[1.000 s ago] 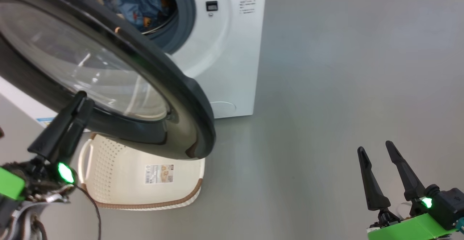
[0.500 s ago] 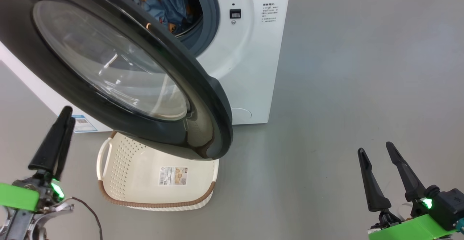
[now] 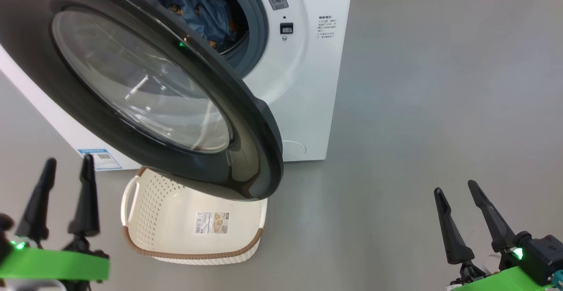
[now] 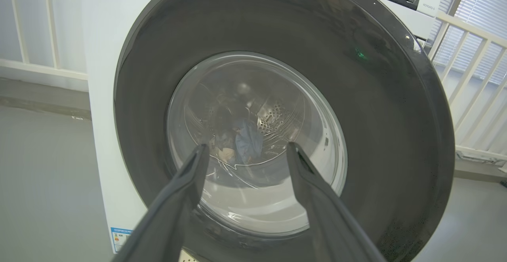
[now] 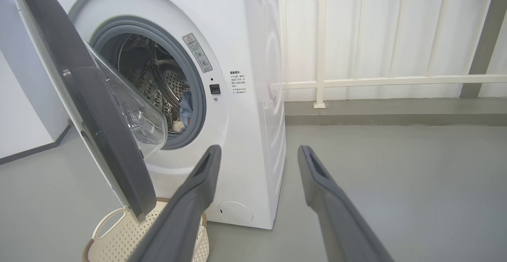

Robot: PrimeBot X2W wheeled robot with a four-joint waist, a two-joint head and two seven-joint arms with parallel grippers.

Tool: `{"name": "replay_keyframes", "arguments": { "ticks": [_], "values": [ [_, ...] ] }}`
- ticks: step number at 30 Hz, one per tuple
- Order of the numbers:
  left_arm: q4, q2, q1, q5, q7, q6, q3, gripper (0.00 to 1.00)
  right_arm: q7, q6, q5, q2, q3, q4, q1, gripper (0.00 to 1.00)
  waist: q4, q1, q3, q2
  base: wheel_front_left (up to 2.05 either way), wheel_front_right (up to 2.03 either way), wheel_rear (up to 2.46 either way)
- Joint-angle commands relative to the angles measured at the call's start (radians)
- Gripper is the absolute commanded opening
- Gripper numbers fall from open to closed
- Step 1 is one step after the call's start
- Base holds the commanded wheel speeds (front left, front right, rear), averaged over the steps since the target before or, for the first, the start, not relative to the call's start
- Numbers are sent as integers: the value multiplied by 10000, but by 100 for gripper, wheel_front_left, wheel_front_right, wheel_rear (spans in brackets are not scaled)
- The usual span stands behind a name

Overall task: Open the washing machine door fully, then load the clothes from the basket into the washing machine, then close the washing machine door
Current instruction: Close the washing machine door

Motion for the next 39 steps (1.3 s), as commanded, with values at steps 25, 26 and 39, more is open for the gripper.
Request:
{"name": "replay_keyframes", "arguments": {
  "ticks": [25, 26, 39],
  "values": [
    [222, 156, 2493, 3217, -1342, 1312, -1256, 100, -120, 27, -819, -52, 400, 147, 1005, 100, 71, 0, -1126, 0, 0, 0, 0],
    [248, 152, 2495, 3224, -1353, 1312, -1283, 100, -120, 27, -844, -45, 398, 161, 1015, 100, 68, 0, -1133, 0, 0, 0, 0],
    [320, 170, 2458, 3342, -1415, 1441, -1469, 100, -120, 27, -1083, 151, 224, 299, 1092, 100, -10, 0, -1166, 0, 0, 0, 0]
  ]
}}
